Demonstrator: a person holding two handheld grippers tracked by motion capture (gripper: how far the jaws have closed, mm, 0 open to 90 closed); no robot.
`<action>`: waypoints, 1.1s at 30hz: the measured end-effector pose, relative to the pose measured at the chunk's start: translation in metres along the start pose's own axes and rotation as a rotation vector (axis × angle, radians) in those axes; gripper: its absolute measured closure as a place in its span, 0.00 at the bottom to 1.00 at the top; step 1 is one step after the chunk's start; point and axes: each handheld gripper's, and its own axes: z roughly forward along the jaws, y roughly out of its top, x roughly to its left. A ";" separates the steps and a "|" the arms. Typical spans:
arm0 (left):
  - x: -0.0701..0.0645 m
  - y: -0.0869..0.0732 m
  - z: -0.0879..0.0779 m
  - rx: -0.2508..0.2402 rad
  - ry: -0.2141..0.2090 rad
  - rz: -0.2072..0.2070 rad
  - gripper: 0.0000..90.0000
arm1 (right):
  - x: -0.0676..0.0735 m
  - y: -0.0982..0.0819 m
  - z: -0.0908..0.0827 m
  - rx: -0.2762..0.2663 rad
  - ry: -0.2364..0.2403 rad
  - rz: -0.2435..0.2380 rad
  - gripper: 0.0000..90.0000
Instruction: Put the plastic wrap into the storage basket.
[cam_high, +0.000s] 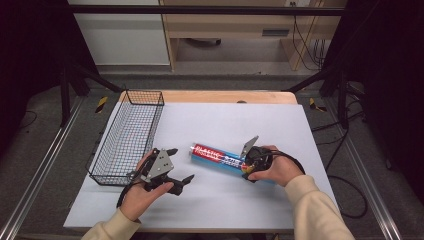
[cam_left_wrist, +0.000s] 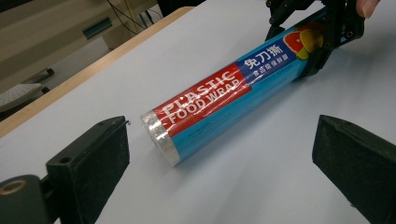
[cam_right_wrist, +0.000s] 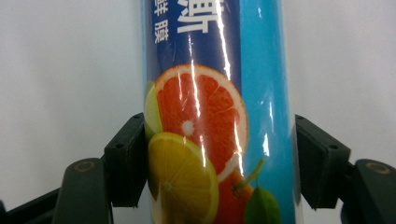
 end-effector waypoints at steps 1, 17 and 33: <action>0.001 0.000 0.000 0.000 -0.003 0.001 0.05 | 0.000 0.000 0.000 0.000 0.000 0.000 0.34; 0.010 0.007 0.001 0.012 -0.012 0.022 0.05 | 0.005 -0.004 0.002 -0.042 -0.037 -0.041 0.35; 0.033 0.072 0.045 0.134 -0.077 0.372 0.05 | 0.007 0.026 -0.047 -0.049 -0.203 -0.191 0.35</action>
